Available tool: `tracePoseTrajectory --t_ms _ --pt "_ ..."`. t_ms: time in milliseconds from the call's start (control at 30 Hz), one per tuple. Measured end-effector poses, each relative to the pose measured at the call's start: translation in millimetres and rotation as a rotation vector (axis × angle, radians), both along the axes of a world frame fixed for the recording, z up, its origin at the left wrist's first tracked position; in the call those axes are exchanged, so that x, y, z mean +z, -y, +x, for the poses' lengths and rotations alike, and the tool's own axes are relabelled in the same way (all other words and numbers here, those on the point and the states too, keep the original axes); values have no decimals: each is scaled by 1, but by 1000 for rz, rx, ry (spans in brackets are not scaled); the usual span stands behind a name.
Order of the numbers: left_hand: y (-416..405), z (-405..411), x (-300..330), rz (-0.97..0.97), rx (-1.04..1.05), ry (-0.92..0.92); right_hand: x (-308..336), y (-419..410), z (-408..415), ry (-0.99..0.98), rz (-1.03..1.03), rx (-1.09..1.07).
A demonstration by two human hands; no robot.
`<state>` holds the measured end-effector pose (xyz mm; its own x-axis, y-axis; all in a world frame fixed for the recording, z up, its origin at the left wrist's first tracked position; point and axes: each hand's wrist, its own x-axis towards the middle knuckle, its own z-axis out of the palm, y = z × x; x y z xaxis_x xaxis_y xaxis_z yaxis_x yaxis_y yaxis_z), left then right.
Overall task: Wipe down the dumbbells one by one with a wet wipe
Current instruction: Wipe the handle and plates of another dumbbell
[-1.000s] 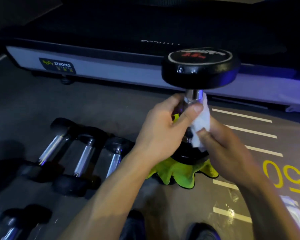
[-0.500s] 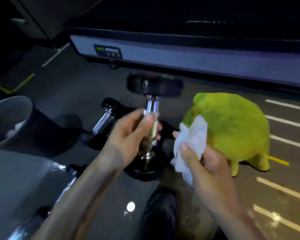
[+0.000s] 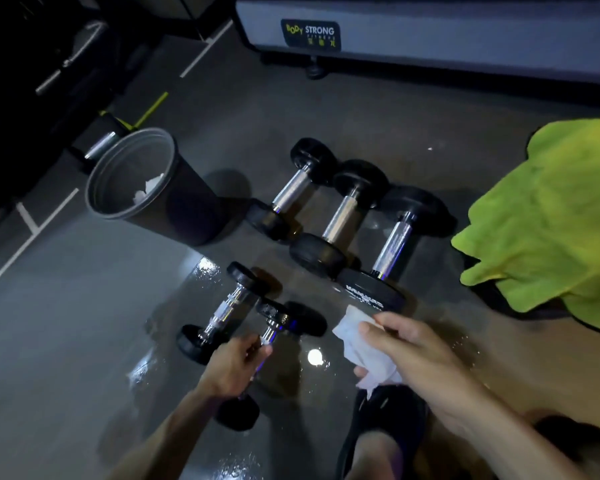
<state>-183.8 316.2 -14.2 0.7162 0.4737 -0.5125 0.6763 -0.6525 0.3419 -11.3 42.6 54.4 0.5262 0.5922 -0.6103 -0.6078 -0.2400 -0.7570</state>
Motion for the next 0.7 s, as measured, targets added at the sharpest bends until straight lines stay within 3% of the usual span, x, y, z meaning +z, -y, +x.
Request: tracePoseTrajectory --t_ms 233,433,533,600,700 --pt "-2 15 -24 47 -110 -51 -4 -9 0 5 -45 -58" --pt "-14 16 -8 -34 -24 38 1 -20 1 -39 -43 -105" --pt "-47 22 3 221 134 185 -2 -25 -2 -7 26 -11" --pt "-68 31 10 343 175 141 -4 -26 -3 6 37 13" --pt "-84 42 6 196 208 -33 -8 -24 -4 52 1 16"
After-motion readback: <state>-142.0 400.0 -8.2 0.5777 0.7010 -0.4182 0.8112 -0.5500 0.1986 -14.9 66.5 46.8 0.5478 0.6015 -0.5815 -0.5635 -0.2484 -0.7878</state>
